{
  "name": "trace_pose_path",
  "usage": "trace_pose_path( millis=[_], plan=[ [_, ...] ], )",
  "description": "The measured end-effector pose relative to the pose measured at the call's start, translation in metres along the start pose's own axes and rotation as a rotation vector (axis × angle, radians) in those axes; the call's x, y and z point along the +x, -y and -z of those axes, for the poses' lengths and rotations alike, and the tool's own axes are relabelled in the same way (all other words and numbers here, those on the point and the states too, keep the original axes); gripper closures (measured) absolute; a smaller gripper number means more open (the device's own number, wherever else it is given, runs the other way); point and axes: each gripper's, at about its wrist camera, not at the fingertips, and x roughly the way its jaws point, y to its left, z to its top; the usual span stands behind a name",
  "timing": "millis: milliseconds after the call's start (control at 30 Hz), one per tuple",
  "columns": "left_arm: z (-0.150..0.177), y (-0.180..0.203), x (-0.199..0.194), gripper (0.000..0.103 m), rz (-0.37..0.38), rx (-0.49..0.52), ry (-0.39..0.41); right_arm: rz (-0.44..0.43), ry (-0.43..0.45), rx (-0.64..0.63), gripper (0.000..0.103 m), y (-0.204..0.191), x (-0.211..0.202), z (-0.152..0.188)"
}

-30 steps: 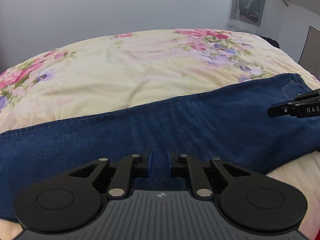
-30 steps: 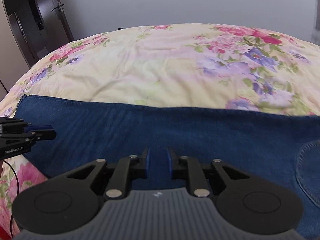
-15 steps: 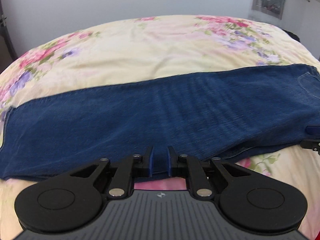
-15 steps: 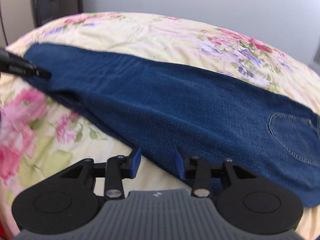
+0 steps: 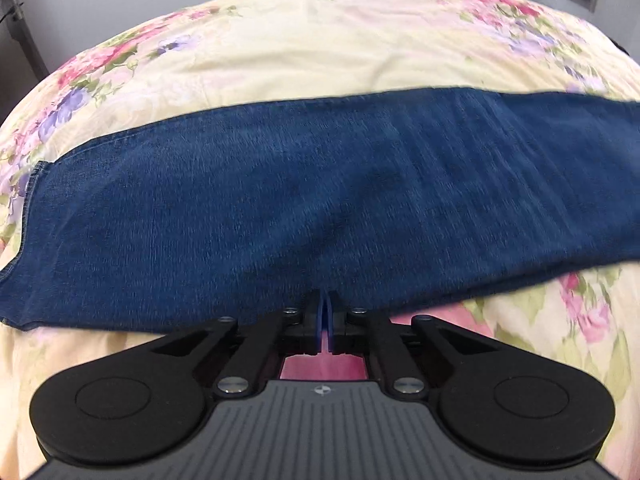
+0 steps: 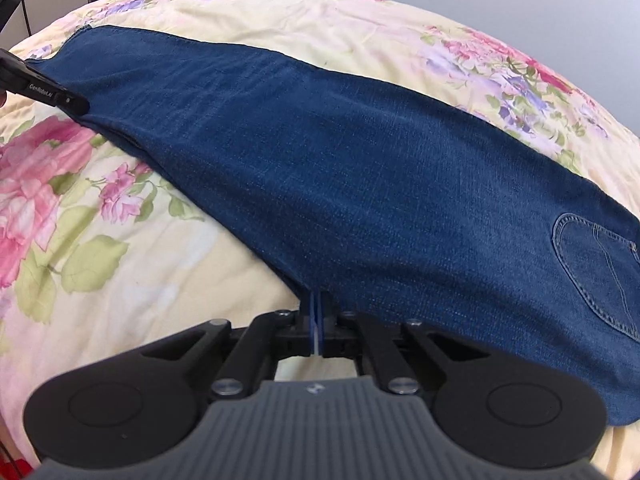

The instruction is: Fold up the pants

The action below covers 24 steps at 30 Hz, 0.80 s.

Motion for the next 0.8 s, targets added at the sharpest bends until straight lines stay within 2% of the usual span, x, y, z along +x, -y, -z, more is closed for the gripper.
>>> trace_pose_path(
  millis=[67,133,167,300,367,533,700,800],
  plan=[
    [0.008,-0.004,-0.005,0.094,0.008,-0.011,-0.011,-0.015,-0.004,0.031,0.103,0.002,-0.007,0.003],
    [0.017,-0.016,-0.017,0.092,0.015,-0.082,0.022,-0.031,0.011,0.062,0.103,0.005,-0.017,0.002],
    [0.020,-0.024,-0.023,0.086,0.025,-0.123,0.038,-0.037,0.028,0.074,0.102,0.006,-0.021,0.000],
    [0.035,-0.073,-0.050,0.068,0.069,-0.376,0.134,-0.062,0.091,0.107,0.102,0.005,-0.030,-0.020],
    [0.045,-0.099,-0.060,0.053,0.069,-0.509,0.186,-0.069,0.108,0.112,0.100,0.002,-0.026,-0.034],
    [0.077,-0.159,-0.063,0.038,0.111,-0.812,0.291,-0.074,0.126,0.087,0.095,-0.013,-0.002,-0.068],
    [0.107,-0.218,-0.046,0.037,0.202,-1.118,0.388,-0.107,0.099,0.091,0.095,-0.017,0.031,-0.103],
    [0.110,-0.238,-0.031,0.038,0.159,-1.184,0.401,-0.128,0.089,0.095,0.095,-0.018,0.049,-0.123]
  ],
)
